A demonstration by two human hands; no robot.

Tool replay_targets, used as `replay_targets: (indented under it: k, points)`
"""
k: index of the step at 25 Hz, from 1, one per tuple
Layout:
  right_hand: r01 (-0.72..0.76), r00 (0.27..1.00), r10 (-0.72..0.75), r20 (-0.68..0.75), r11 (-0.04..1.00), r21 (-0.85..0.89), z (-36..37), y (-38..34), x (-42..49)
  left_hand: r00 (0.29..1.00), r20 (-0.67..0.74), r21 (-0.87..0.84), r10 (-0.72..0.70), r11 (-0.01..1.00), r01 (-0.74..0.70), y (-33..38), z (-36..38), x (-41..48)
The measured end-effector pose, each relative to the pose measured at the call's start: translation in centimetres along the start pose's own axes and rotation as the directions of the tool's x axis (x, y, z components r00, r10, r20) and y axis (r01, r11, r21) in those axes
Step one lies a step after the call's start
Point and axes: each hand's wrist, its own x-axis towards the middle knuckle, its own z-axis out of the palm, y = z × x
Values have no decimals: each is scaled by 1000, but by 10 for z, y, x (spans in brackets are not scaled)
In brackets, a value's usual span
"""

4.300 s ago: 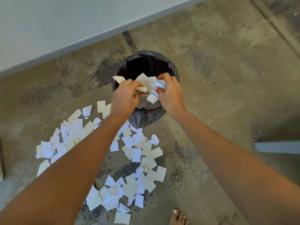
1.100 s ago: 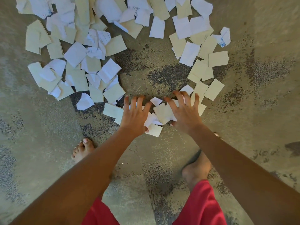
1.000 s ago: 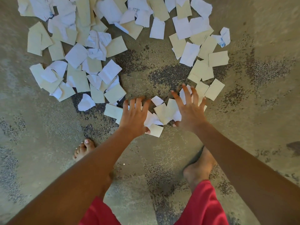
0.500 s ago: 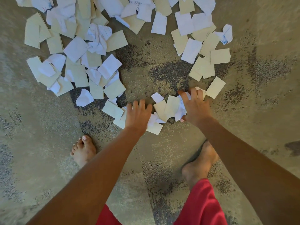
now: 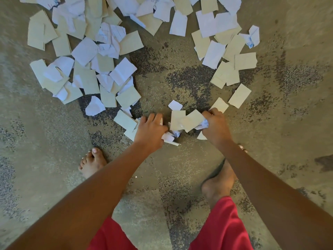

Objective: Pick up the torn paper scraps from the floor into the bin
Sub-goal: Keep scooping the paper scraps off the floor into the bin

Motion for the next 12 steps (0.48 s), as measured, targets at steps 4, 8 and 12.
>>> replay_targets:
  k: [4,8,12]
  points:
    - [-163,975,199,-98,941,296,4,-9,-11,995,-92,-112,34,993,-44,-22,-11,-10]
    - [-188,966,239,-98,911,367,5,-33,-7,995,-91,-292,-50,956,21,-55,-26,-17]
    - [-127,961,222,-167,886,445,-9,-62,7,978,-141,-511,-154,858,61,-74,-43,-14]
